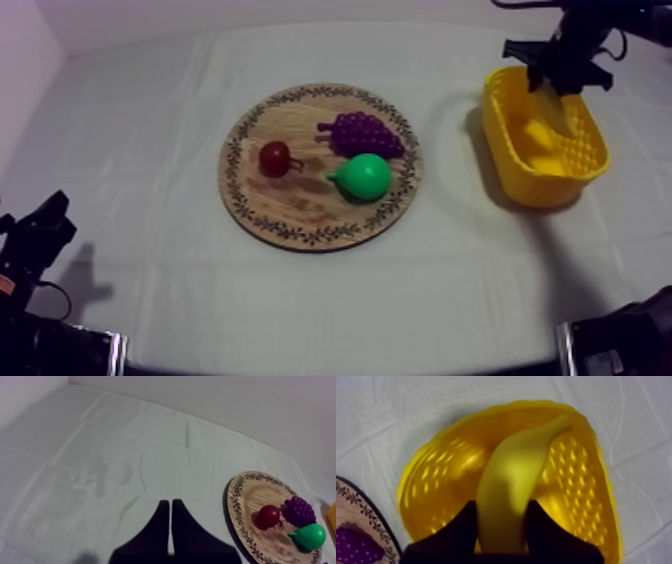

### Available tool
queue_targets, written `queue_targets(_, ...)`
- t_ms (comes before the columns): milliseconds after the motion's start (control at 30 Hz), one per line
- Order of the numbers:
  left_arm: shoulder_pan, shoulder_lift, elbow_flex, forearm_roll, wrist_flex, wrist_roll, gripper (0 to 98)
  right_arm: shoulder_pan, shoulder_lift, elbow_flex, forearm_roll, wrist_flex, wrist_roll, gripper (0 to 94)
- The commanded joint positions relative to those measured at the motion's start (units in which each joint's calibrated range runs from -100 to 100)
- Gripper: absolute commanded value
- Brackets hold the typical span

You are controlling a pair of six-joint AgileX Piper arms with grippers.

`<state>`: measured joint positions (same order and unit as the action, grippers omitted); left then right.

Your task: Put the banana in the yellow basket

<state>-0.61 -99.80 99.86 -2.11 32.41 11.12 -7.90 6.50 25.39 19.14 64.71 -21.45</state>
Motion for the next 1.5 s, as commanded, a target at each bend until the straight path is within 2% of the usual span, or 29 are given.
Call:
queue_targets(0, 0.00, -0.03, 0.03, -0.02, 0.00, -0.01, 0.1, 0.44, 0.46, 0.45, -0.08, -0.15, 0.02, 26.4)
queue_targets(500, 0.00, -0.03, 0.03, -0.02, 0.00, -0.01, 0.1, 1.25, 5.84, 4.36, 0.83, -4.50, -1.17, 27.0)
queue_targets(767, 0.00, -0.03, 0.03, -0.02, 0.00, -0.01, 0.1, -0.01, 6.75, 5.60, 0.99, -5.09, -1.88, 38.7)
queue_targets(900, 0.00, -0.03, 0.03, -0.02, 0.00, -0.01, 0.1, -0.38, 6.77, 5.80, 1.03, -5.17, -2.15, 40.7)
queue_targets(967, 0.00, -0.03, 0.03, -0.02, 0.00, -0.01, 0.1, -0.43, 6.62, 5.71, 0.90, -5.18, -2.10, 38.8)
queue_targets(1267, 0.00, -0.03, 0.03, -0.02, 0.00, -0.01, 0.1, 0.52, 3.65, 5.28, 0.72, -6.73, -1.16, 16.2)
queue_targets(1467, 0.00, -0.03, 0.03, -0.02, 0.00, -0.01, 0.1, 2.60, 0.31, 4.92, -2.72, -9.12, 2.42, 11.1)
